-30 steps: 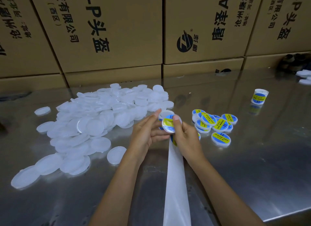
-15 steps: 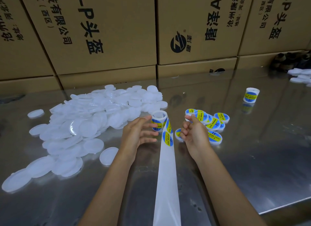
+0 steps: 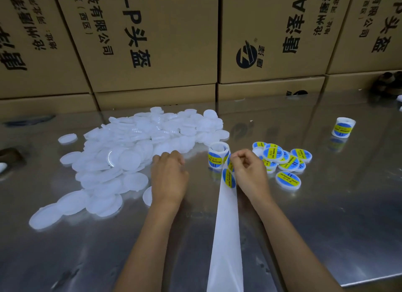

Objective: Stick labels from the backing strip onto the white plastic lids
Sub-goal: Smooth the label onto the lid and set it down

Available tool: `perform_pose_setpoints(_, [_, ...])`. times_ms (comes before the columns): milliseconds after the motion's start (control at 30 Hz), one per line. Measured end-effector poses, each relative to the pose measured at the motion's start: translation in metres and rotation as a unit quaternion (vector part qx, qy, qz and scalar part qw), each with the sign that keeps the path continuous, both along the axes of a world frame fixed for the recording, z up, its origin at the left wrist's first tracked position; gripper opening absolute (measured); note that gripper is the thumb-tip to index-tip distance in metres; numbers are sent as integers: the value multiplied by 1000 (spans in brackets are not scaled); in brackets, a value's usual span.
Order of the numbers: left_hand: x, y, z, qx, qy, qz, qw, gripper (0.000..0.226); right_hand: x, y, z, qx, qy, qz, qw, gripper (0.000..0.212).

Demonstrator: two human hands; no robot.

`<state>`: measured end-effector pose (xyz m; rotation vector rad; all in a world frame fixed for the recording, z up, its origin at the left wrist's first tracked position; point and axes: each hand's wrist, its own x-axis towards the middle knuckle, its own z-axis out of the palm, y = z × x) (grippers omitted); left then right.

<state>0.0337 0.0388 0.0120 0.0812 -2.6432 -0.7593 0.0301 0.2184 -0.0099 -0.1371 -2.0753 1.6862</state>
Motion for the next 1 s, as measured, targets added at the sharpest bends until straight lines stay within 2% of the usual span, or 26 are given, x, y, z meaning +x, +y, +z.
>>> perform_pose_setpoints(100, [9,-13,3,-138,-107,65,983,29,3,-5,-4,95,22,0,995,8])
perform_pose_setpoints(200, [11,-12,0,-162,-197,59,965,39,6,-6,-5,139,37,32,989,15])
perform_pose_setpoints(267, [11,-9,-3,-153,-215,41,964,39,7,-6,-5,151,41,59,986,25])
perform_pose_setpoints(400, [8,-2,-7,-114,-167,5,979,28,9,-6,-6,199,41,76,976,28])
perform_pose_setpoints(500, [5,5,-8,-127,-114,0,985,25,9,-5,-8,229,41,71,970,26])
perform_pose_setpoints(567, [3,8,-9,-94,-95,-2,991,26,8,-4,-9,247,38,67,966,25])
perform_pose_setpoints(700, [-1,10,-10,24,-118,-56,991,34,7,-3,-10,270,33,63,960,22])
perform_pose_setpoints(833, [-5,6,-15,24,-137,-110,984,56,5,-3,-11,273,25,66,959,23])
perform_pose_setpoints(1000, [-9,4,-18,125,-98,-147,976,42,3,-2,-14,294,13,67,953,31])
